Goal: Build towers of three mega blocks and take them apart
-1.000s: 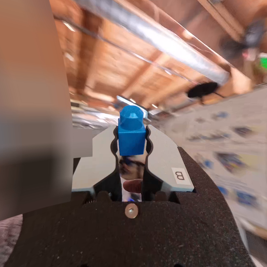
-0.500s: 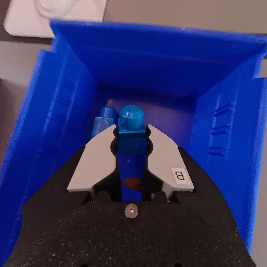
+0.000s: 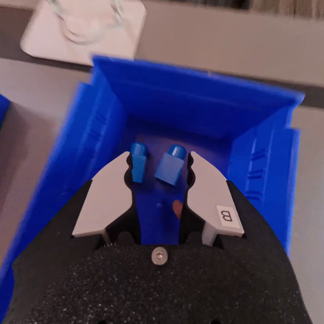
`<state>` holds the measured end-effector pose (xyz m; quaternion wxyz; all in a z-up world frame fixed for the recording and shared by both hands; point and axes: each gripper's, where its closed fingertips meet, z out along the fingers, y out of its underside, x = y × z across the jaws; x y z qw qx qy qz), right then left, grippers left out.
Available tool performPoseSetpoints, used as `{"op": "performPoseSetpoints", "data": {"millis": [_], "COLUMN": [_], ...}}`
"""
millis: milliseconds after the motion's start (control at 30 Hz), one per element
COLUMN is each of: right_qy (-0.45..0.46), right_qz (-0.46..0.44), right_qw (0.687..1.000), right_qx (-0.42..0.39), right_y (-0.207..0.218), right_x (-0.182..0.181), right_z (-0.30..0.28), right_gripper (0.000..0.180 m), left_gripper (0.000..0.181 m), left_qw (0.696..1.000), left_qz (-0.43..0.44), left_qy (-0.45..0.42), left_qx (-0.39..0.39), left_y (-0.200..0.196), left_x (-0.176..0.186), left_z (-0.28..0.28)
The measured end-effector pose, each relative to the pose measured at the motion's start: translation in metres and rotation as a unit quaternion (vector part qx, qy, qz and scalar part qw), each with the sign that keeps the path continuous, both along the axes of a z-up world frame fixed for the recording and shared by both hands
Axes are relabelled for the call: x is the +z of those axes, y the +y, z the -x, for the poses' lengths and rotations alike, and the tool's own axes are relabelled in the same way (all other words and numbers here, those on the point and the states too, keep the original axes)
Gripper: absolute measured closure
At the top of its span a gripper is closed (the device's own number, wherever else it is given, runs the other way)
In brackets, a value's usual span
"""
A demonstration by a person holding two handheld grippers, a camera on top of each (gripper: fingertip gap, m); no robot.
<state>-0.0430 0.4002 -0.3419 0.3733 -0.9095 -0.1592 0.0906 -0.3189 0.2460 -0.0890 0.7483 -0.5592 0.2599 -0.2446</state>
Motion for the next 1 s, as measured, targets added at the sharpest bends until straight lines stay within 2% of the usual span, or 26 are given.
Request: {"op": "performPoseSetpoints", "data": {"millis": [33,133,200,267,333,400,433,500,667,867,1000], "right_qy": [0.020,0.114,0.175,0.252,0.325,0.367,0.375,0.363,0.336,0.135,0.105], "right_qz": [-0.038,-0.187,-0.285,-0.352,-0.365,-0.346,-0.330,-0.296,-0.241,-0.190,-0.193], "right_qw": [0.999,0.963,0.906,0.828,0.751,0.705,0.695,0.704,0.728,0.792,0.804], "right_qx": [0.028,0.156,0.257,0.358,0.444,0.498,0.517,0.534,0.547,0.564,0.553], "right_y": [-0.002,-0.028,-0.066,-0.117,-0.167,-0.196,-0.204,-0.205,-0.194,-0.180,-0.179], "right_x": [0.022,0.105,0.161,0.208,0.237,0.246,0.245,0.232,0.203,0.139,0.138], "right_z": [0.011,0.063,0.100,0.133,0.156,0.174,0.182,0.197,0.205,0.189,0.176], "right_gripper": [0.117,0.112,0.109,0.114,0.117,0.117,0.117,0.118,0.124,0.111,0.113], "left_gripper": [0.144,0.144,0.144,0.144,0.145,0.145,0.151,0.173,0.178,0.164,0.142], "left_qw": [1.000,0.998,0.994,0.989,0.985,0.981,0.979,0.977,0.981,0.985,0.991], "left_qz": [0.002,0.020,0.034,0.044,0.047,0.049,0.048,0.058,0.101,0.097,0.072], "left_qy": [0.014,0.058,0.089,0.113,0.117,0.110,0.102,0.085,0.070,0.125,0.112], "left_qx": [-0.005,-0.028,-0.049,-0.079,-0.114,-0.153,-0.169,-0.186,-0.147,-0.069,-0.027], "left_y": [0.000,-0.001,-0.004,-0.011,-0.018,-0.027,-0.031,-0.034,-0.011,0.006,0.011], "left_x": [-0.004,-0.017,-0.026,-0.034,-0.036,-0.035,-0.033,-0.030,-0.040,-0.055,-0.045], "left_z": [-0.003,-0.017,-0.027,-0.039,-0.050,-0.061,-0.064,-0.067,-0.056,-0.039,-0.034]}}
